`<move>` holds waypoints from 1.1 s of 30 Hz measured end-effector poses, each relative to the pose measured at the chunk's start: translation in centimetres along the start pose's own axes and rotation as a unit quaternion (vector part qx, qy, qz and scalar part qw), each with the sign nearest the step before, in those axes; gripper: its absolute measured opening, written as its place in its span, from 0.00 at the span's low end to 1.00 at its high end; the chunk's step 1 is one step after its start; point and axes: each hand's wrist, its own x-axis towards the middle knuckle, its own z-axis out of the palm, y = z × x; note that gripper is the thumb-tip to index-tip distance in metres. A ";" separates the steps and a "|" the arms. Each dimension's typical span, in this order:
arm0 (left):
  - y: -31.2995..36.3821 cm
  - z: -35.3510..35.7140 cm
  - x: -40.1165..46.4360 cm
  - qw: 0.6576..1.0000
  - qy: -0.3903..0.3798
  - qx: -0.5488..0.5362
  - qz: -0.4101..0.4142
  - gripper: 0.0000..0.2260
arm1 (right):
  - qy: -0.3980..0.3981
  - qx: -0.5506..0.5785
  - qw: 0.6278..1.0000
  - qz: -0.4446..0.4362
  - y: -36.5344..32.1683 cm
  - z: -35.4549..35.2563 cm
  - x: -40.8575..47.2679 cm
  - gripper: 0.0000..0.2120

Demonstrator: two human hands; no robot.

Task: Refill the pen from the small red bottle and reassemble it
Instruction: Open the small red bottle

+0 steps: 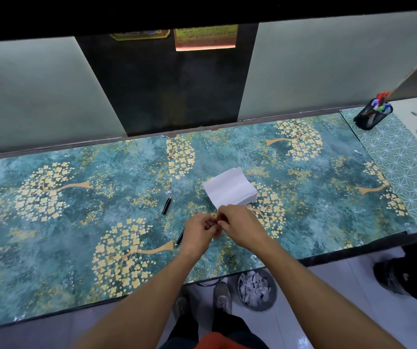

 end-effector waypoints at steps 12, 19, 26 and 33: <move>0.3 -0.2 0.0 0.999 -0.004 0.039 0.007 0.05 | 0.000 0.011 1.000 0.009 -0.3 -0.1 0.2 0.06; 0.4 -0.3 0.0 0.999 -0.009 0.033 0.002 0.05 | 0.006 -0.013 1.000 0.012 -0.2 0.0 0.5 0.05; 0.5 -0.6 0.0 0.999 -0.013 0.034 0.002 0.05 | 0.007 -0.006 1.000 0.016 -0.2 0.0 0.7 0.08; 1.3 -1.1 -0.3 1.000 -0.005 0.018 0.003 0.13 | -0.005 -0.007 1.000 0.006 -0.1 0.3 1.0 0.04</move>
